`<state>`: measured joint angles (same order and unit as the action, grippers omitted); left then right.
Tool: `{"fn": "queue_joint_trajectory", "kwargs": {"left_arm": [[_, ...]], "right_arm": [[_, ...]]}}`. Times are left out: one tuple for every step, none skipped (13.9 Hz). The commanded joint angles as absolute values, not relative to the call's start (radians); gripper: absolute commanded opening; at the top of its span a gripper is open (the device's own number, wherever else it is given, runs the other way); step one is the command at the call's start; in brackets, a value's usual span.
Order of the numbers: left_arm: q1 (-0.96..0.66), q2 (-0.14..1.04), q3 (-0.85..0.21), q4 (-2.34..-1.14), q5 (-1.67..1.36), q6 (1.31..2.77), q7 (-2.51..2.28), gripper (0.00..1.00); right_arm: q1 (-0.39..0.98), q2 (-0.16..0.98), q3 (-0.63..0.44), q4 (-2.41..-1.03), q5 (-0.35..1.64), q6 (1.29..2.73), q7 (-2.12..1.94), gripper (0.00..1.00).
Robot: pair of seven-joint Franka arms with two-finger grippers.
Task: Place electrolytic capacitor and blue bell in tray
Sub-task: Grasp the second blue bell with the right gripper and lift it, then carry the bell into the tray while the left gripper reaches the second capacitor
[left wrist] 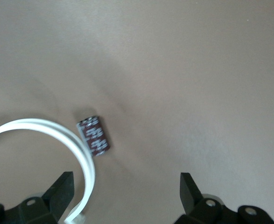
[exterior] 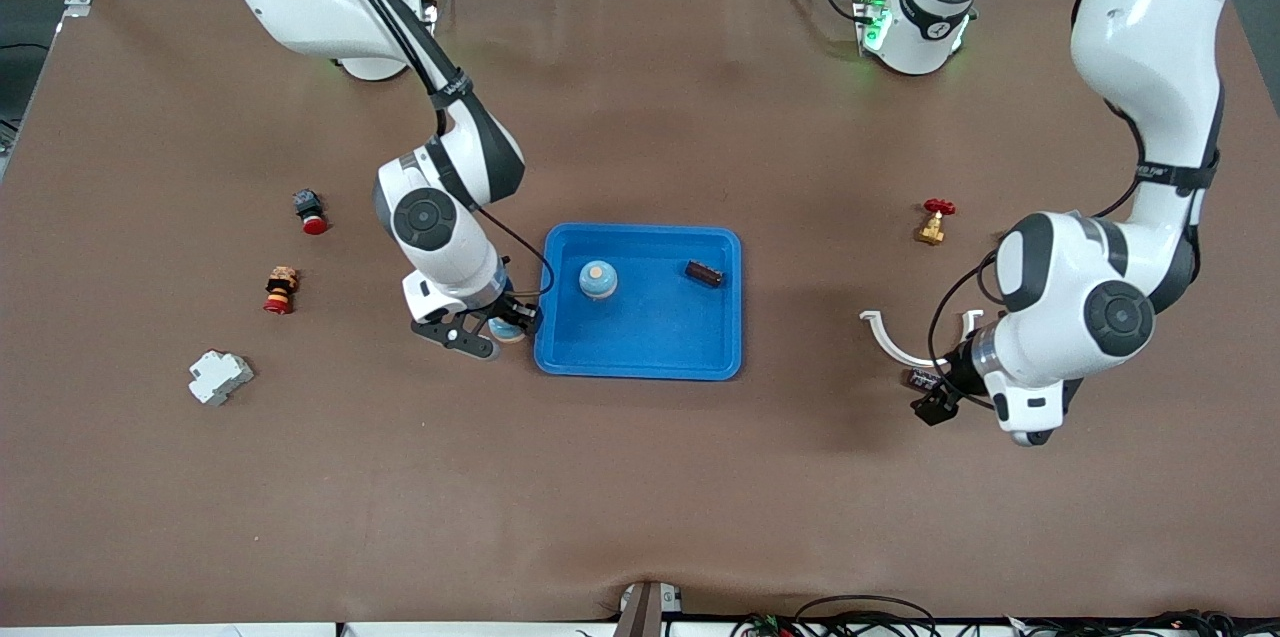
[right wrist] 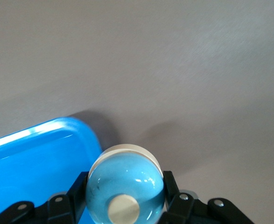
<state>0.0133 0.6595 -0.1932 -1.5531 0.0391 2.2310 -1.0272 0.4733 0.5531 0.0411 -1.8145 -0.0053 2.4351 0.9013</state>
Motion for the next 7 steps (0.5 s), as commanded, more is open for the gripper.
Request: {"fn": "queue_joint_trajectory", "kwargs": {"left_arm": [[0.002, 0.744, -0.193, -1.462, 0.09, 2.235, -1.072, 1.0], [0.0, 0.749, -0.193, -1.463, 0.097, 2.244, -1.071, 1.0], [0.0, 0.752, -0.193, -1.463, 0.113, 2.249, -1.072, 1.0], [-0.002, 0.764, -0.195, -1.463, 0.135, 2.25, -1.074, 1.0], [-0.003, 0.77, -0.195, -1.463, 0.146, 2.25, -1.077, 1.0], [-0.003, 0.772, -0.195, -1.466, 0.147, 2.25, -1.078, 1.0], [0.0, 0.773, -0.193, -1.47, 0.147, 2.25, -1.092, 1.0]], "right_arm": [[0.521, 0.627, 0.035, -1.714, -0.009, 2.407, 1.006, 0.0], [0.534, 0.643, 0.035, -1.698, -0.012, 2.407, 1.026, 0.0], [0.543, 0.656, 0.034, -1.683, -0.014, 2.407, 1.044, 0.0], [0.552, 0.672, 0.034, -1.668, -0.021, 2.408, 1.073, 0.0], [0.566, 0.687, 0.034, -1.654, -0.023, 2.408, 1.097, 0.0], [0.577, 0.701, 0.032, -1.641, -0.023, 2.407, 1.115, 0.0], [0.583, 0.712, 0.031, -1.631, -0.025, 2.408, 1.133, 0.0]]}}
